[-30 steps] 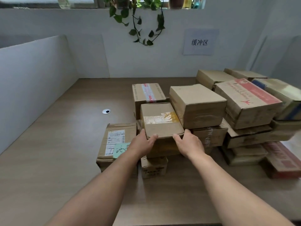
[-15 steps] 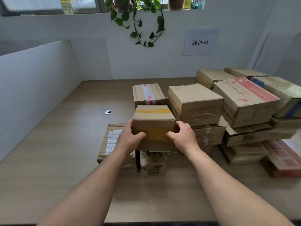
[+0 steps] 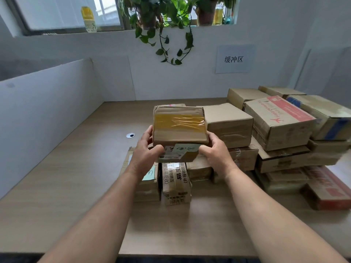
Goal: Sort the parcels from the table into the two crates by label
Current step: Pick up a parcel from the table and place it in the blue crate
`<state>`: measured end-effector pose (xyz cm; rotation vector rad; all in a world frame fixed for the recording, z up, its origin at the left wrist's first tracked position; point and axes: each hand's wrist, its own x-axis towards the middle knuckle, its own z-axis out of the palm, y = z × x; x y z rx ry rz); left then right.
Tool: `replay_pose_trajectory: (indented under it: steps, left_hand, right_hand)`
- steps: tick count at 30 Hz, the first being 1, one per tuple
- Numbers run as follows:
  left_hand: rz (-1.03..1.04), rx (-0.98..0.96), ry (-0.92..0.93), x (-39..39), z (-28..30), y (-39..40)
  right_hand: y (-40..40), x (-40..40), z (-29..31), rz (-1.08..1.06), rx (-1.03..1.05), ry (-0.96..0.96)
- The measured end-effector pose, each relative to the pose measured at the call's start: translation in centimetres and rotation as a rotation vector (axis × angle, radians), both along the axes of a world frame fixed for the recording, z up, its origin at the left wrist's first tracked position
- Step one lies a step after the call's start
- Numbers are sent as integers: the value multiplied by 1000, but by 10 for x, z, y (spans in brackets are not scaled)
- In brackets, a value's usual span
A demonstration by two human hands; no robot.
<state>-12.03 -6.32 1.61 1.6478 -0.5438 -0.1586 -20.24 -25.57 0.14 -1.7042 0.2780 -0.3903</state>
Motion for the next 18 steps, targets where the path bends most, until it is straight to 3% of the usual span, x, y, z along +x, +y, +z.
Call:
replay_pose_trajectory:
  steps: [8,13,18]
  left_hand:
    - [91,-16,-49,2,2,3]
    - [-123,-2,103,3,-1,2]
    - [-42,34,100,5,1,3]
  right_hand:
    - [-6,10,0,-37,143,-136]
    - [-8,16,0,-58,149,-89]
    - [-13,18,-7,-5,120,-44]
